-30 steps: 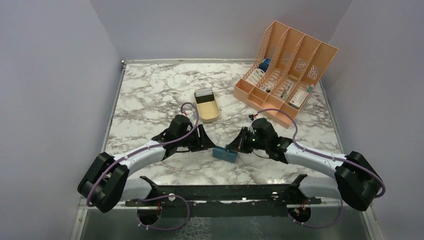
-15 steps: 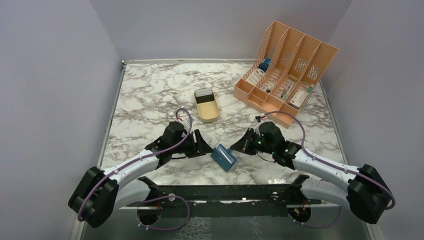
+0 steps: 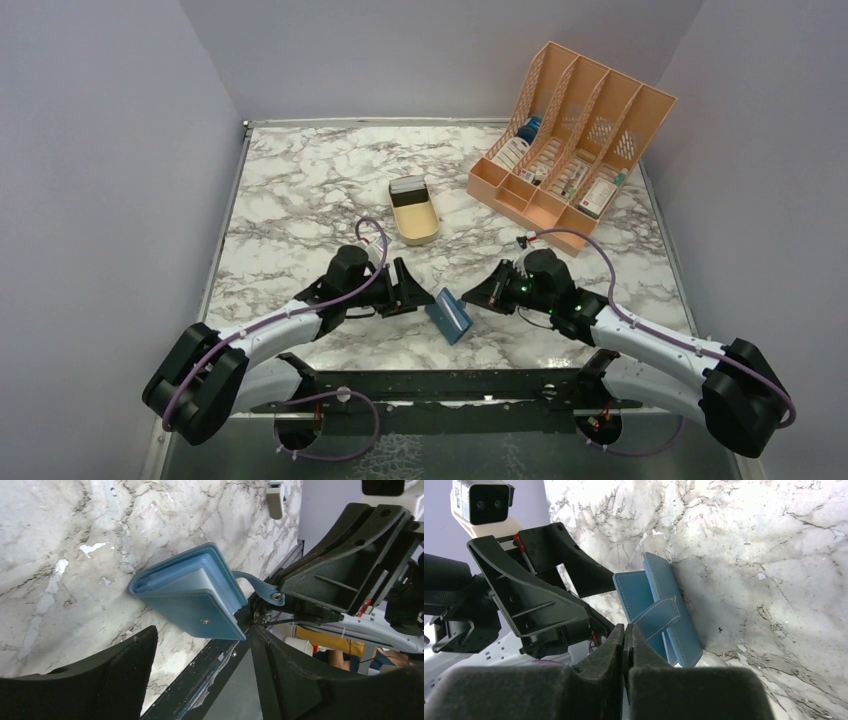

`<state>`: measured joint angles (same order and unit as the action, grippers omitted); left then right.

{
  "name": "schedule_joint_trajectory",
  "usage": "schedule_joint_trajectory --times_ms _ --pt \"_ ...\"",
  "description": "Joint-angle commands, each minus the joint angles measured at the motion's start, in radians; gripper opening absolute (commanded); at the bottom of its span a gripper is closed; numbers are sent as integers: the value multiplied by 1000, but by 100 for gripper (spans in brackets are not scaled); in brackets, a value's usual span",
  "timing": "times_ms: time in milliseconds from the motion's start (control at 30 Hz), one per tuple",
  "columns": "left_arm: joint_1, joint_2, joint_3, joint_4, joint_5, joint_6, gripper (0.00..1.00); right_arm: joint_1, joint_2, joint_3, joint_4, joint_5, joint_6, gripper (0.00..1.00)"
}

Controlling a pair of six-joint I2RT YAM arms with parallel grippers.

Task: Put the credit cards into the card holder
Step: Open the card holder at the center of the board.

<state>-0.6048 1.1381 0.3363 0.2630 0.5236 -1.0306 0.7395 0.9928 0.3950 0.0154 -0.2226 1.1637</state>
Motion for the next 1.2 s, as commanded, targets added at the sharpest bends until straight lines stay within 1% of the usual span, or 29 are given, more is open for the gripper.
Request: schedule_joint_trajectory --times_ms 0,133,333,700,800,933,1000,1033,1067,1100,1167 --pt "-10 3 26 68 43 -10 71 3 -27 -18 64 -23 30 1" --pt "-14 55 25 68 38 -19 71 2 -20 -10 57 -18 28 1" --pt "-27 133 28 71 23 -26 68 2 -5 -18 70 -32 33 1" --pt "-59 171 92 71 7 -5 70 3 -3 -18 69 -38 24 1" --pt "-65 186 93 71 0 -2 68 3 -5 -18 61 -30 19 1" --pt "-65 213 89 60 -17 5 58 3 -5 -8 12 6 -11 1" --pt "-66 222 96 49 -17 21 50 3 -1 4 -26 35 -59 3" --pt "-66 224 105 38 -17 31 43 2 3 19 -80 56 -91 5" --pt "-67 222 117 15 -19 44 35 3 9 40 -138 87 -127 10" --pt "-66 219 137 -18 -32 65 28 2 15 68 -200 112 -159 16" --pt "-66 208 179 -101 -58 116 19 3 25 130 -310 142 -243 28"
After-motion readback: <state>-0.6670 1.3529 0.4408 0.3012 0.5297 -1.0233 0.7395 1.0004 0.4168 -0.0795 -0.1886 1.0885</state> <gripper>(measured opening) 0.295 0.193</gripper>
